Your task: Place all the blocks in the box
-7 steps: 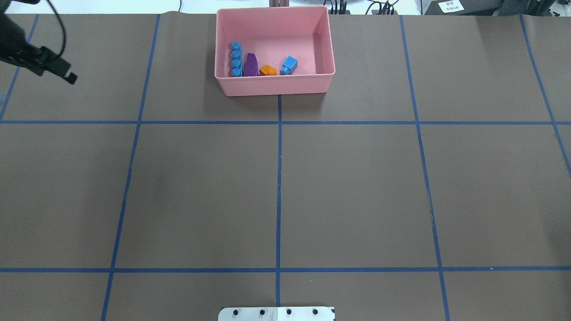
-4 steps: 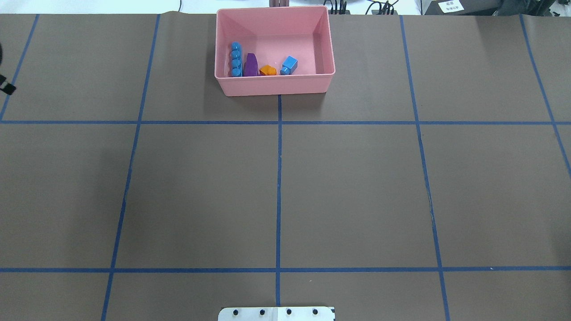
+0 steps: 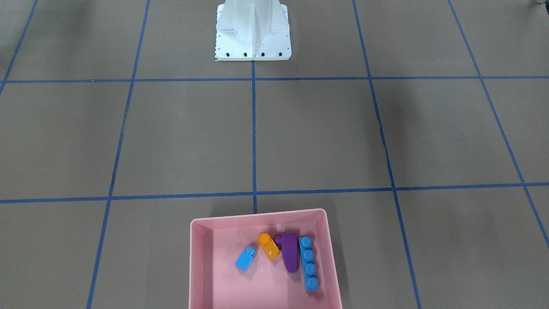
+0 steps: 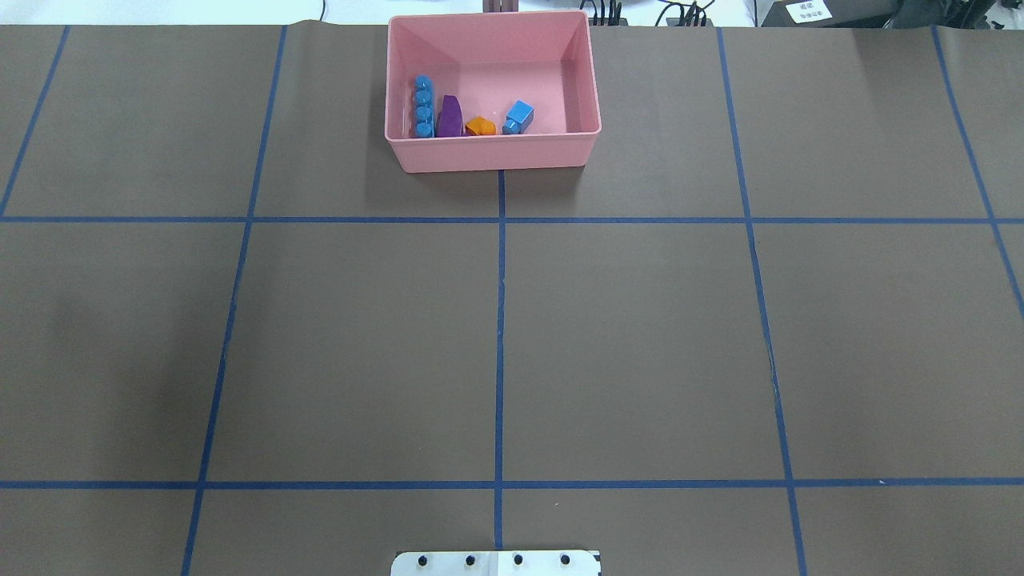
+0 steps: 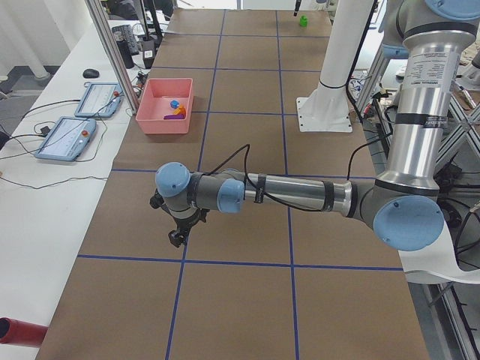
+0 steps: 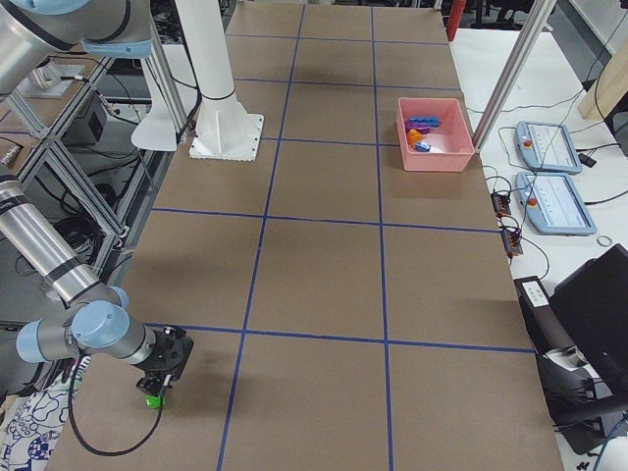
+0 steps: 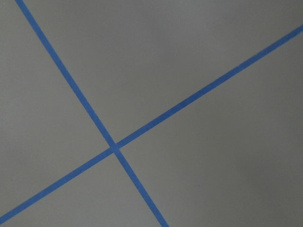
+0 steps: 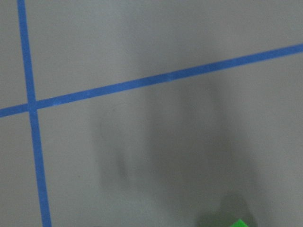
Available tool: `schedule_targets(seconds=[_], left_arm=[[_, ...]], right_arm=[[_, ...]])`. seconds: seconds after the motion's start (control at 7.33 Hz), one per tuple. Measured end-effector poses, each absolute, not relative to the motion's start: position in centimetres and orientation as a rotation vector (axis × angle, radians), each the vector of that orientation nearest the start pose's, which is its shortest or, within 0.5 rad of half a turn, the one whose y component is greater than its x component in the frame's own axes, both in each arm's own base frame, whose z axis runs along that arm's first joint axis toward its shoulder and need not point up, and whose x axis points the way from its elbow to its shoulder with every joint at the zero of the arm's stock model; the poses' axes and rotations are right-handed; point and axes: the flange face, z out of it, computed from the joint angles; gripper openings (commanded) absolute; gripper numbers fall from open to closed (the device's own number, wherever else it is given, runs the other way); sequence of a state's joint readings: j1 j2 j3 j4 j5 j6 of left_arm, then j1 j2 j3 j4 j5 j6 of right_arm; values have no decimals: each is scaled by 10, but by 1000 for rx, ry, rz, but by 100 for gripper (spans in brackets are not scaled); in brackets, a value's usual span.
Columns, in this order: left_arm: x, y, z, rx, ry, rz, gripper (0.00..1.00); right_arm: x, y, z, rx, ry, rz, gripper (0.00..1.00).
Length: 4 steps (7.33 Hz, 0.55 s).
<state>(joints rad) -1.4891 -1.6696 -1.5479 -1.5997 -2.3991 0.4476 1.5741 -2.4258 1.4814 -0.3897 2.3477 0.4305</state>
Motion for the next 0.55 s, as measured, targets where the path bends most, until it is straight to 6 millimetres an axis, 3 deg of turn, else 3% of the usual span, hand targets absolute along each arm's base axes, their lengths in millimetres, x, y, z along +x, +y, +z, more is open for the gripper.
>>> schedule_targets(seconds=[0.27, 0.55], left_arm=[[-16, -542, 611, 253, 806, 541, 100], [-16, -542, 608, 257, 805, 540, 100]], right_arm=[[63, 19, 822, 13, -809, 451, 99], [65, 36, 834, 5, -765, 520, 99]])
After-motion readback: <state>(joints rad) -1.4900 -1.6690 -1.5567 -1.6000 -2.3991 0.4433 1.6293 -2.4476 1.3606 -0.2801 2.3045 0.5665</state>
